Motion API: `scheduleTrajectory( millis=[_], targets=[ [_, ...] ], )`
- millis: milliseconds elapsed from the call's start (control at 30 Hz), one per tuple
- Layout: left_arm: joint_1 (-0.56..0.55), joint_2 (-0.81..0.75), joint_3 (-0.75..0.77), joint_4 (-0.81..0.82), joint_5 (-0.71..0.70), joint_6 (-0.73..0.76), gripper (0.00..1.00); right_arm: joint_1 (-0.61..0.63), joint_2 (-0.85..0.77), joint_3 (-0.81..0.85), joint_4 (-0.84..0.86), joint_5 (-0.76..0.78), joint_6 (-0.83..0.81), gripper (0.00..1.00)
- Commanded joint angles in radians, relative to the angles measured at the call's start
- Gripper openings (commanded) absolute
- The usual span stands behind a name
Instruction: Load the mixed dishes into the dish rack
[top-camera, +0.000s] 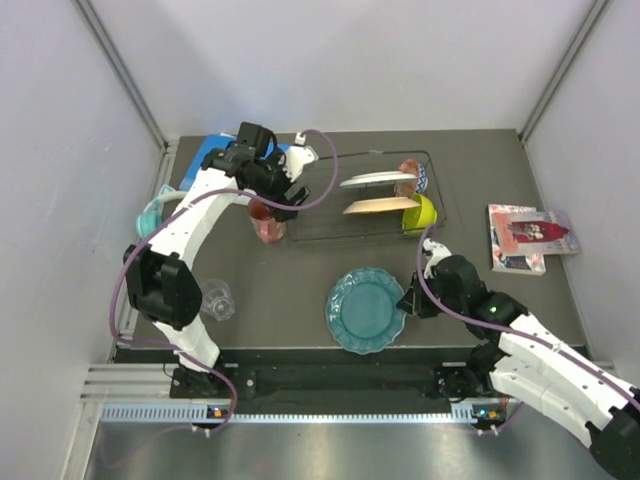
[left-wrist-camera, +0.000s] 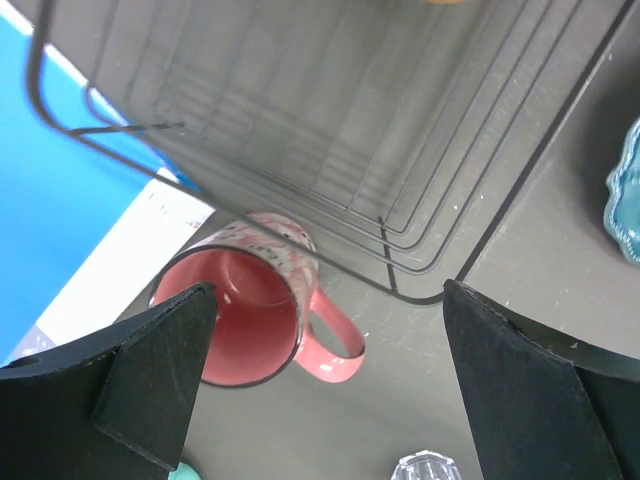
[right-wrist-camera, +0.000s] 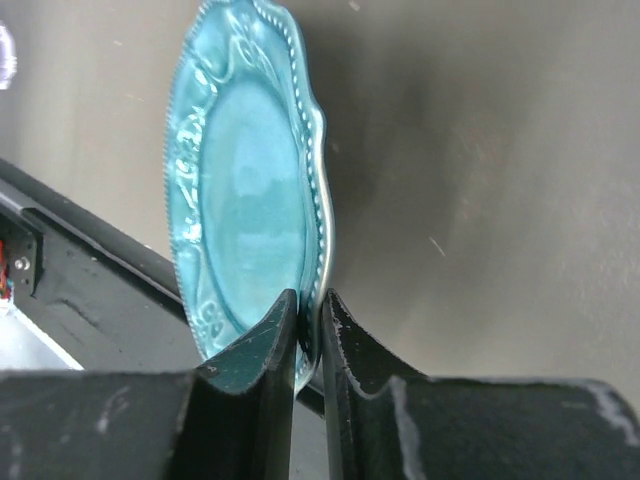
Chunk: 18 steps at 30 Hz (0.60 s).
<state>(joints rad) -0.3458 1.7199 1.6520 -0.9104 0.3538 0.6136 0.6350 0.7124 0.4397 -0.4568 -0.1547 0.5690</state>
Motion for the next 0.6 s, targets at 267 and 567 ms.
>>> scheduleTrajectory(
  millis=[267,567],
  targets=[
    [0.088,-0.045,0.061,0.036,0.106,-0.133,0.99,0.012,0.101,0.191,0.334,-0.149,-0.145,0.0],
    [0.192,-0.063,0.019,0.103,0.151,-0.202,0.99,0.012,0.275,0.471,0.208,-0.174,-0.414,0.0]
  ],
)
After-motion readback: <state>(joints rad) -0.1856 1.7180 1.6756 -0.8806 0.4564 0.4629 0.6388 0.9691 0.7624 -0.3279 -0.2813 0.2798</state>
